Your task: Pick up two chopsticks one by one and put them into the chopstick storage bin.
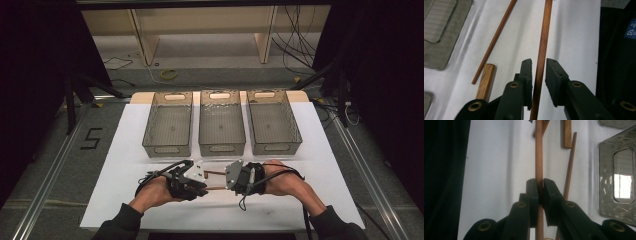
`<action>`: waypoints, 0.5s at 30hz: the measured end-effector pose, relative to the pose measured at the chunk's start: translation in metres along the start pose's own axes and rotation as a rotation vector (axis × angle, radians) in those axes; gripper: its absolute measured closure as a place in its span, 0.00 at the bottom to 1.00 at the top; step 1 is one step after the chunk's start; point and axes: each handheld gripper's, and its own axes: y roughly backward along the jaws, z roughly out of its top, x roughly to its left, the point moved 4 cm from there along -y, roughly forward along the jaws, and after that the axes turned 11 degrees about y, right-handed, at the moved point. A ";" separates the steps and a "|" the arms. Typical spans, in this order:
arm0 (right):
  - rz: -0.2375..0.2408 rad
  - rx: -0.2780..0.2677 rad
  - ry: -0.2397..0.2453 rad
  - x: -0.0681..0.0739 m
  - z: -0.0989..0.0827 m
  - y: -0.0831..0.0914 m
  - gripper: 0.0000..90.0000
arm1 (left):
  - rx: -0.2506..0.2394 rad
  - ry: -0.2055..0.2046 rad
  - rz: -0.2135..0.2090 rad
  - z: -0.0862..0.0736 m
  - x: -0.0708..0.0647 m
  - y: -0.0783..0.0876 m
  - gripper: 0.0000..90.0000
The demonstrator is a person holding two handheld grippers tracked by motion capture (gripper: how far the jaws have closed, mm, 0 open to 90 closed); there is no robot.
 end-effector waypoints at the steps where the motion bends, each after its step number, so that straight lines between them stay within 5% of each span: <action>1: -0.001 0.000 0.004 0.000 0.000 0.000 0.93 | 0.005 -0.005 -0.002 0.000 0.000 0.000 0.86; 9: 0.005 0.012 0.044 0.004 -0.001 0.000 0.93 | 0.021 -0.044 -0.030 -0.001 -0.005 -0.002 0.92; 13: -0.013 -0.010 0.007 0.002 -0.003 0.000 0.90 | -0.001 -0.041 -0.028 -0.002 -0.003 -0.001 0.93; 15: -0.037 -0.018 -0.015 -0.001 -0.006 0.002 0.80 | -0.007 -0.029 -0.010 -0.004 0.000 -0.001 0.93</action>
